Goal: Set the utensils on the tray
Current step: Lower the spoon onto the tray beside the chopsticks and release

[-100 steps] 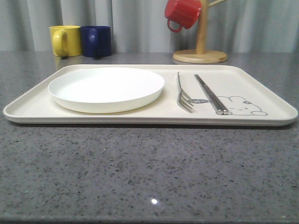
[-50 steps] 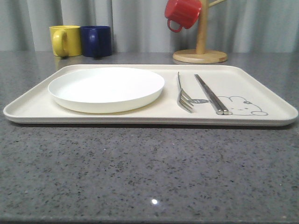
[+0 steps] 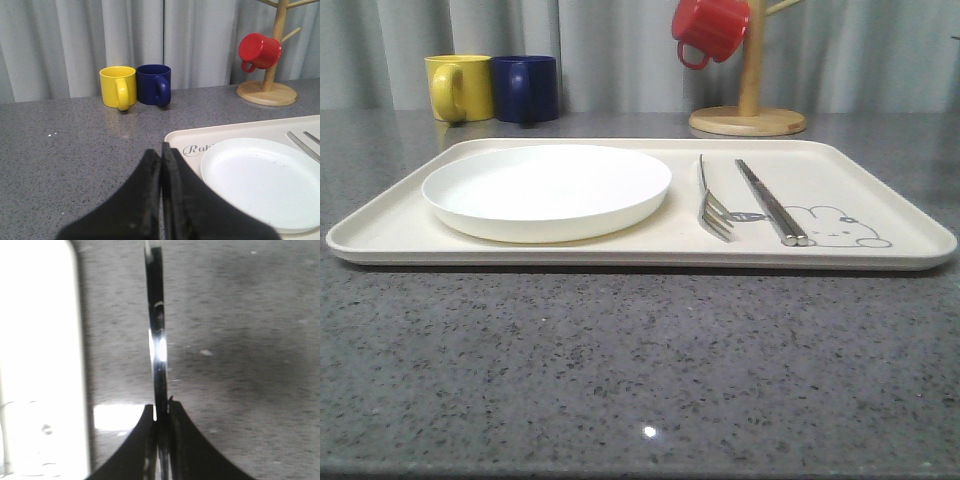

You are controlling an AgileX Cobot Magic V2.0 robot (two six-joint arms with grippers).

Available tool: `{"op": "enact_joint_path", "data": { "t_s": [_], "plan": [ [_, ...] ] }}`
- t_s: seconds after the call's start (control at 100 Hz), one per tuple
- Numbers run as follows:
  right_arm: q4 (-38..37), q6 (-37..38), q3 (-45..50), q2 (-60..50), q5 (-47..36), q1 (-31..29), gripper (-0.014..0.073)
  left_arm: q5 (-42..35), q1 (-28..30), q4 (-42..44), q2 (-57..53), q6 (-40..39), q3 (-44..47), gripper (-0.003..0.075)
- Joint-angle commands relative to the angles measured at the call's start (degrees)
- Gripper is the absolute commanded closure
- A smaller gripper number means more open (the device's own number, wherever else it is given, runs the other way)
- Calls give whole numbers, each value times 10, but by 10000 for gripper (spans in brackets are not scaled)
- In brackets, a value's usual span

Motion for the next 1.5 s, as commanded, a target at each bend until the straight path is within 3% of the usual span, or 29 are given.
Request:
{"op": "enact_joint_path", "data": {
  "t_s": [0.0, 0.34, 0.85, 0.99, 1.25, 1.49],
  "plan": [
    [5, 27, -17, -21, -21, 37, 659, -40, -3, -4, 3, -5, -17, 738],
    [5, 86, -17, 40, -82, 150, 659, -40, -3, -4, 3, -5, -17, 738],
    [4, 103, -17, 114, -98, 156, 655, -40, -3, -4, 3, -5, -17, 738],
    [4, 106, -17, 122, -91, 156, 577, -40, -3, -4, 3, -5, -17, 738],
    [4, 106, -17, 118, -90, 156, 325, -40, -3, -4, 3, -5, -17, 738],
    [-15, 106, -17, 75, -97, 156, 312, -40, -3, -4, 3, -5, -17, 738]
  ]
}}
